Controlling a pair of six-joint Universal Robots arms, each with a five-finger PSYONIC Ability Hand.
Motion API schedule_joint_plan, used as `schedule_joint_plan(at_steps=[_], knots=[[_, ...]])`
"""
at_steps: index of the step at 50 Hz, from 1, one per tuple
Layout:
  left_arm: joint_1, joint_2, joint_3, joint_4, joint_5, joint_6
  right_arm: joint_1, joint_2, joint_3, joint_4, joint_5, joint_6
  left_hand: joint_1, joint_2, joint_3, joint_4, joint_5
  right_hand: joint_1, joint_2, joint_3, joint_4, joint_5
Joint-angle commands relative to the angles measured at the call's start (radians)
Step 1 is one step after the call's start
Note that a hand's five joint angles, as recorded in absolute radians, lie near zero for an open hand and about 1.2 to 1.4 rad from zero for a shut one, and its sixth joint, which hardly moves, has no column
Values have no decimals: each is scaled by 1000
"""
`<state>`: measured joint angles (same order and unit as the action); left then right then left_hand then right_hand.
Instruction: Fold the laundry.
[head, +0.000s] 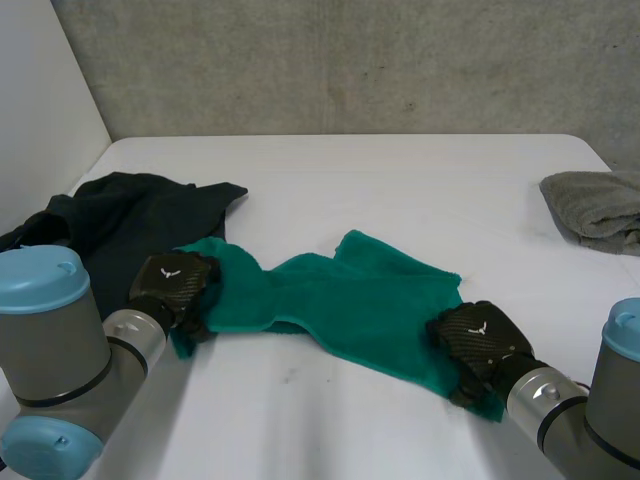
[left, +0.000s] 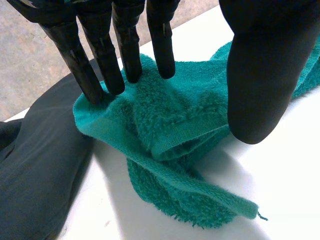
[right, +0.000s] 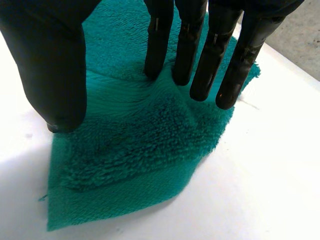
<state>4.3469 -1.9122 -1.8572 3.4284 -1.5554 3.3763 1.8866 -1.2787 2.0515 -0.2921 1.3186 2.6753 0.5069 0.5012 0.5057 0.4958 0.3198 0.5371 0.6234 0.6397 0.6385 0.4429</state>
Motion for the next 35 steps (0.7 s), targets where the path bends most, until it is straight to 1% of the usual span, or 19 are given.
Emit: schedule_joint_plan(at_steps=[1,5,8,11,13,14,16,18,21,22,24,25,28,29,31,32,35], knots=[[-3,1,-2,0,0,0,0,1,-5,-10,1,-2,35,41,37,47,48,261,175,159,160,181],[-3,2,-4,0,0,0,-3,7,-5,-25,1,-8,35,41,37,47,48,288,201,185,186,207],[-1,1,-5,-2,0,0,-8,18,-13,-27,2,-9,35,41,37,47,48,358,272,255,257,278],[-1,1,-5,-2,0,0,-12,25,-21,-28,4,-9,35,41,37,47,48,528,442,425,427,448],[-1,1,-5,-2,0,0,-12,25,-27,-32,11,-14,35,41,37,47,48,803,717,700,702,723],[-3,1,-5,-2,0,0,-14,25,-28,-33,17,-15,38,44,39,49,51,859,772,756,757,778],[-3,2,-7,-2,0,0,-14,24,-30,-42,33,-26,38,44,39,49,51,859,773,757,758,779],[-3,4,-7,-3,0,0,-14,13,-36,-58,73,-47,38,44,40,49,51,859,773,757,758,779],[-3,8,-7,-5,2,0,-17,-5,-42,-49,94,-54,38,44,40,49,51,859,773,757,758,779],[-3,8,-7,-5,2,-1,-17,-13,-42,-47,97,-57,38,44,40,49,51,849,762,746,747,768],[-3,10,-7,-6,2,-2,-17,-39,-39,-42,97,-58,38,44,40,49,51,717,631,614,616,637],[-3,10,-7,-8,3,-2,-15,-68,-36,-30,94,-57,38,44,40,49,51,548,462,445,446,467],[-3,8,-7,-8,5,-3,-20,-100,-30,28,73,-54,41,47,42,52,54,192,106,89,91,112],[-3,8,-7,-6,5,-2,-24,-108,-31,84,50,-43,41,47,42,52,54,141,55,39,40,61],[-3,7,-7,-8,5,-3,-24,-108,-28,132,21,-35,41,47,42,52,54,123,37,21,22,43],[-3,7,-7,-8,6,-3,-26,-109,-22,171,-8,-20,41,47,42,52,54,112,25,9,10,31],[-4,7,-7,-8,6,-3,-24,-113,-11,198,-45,17,41,47,42,52,54,109,22,6,7,28]])
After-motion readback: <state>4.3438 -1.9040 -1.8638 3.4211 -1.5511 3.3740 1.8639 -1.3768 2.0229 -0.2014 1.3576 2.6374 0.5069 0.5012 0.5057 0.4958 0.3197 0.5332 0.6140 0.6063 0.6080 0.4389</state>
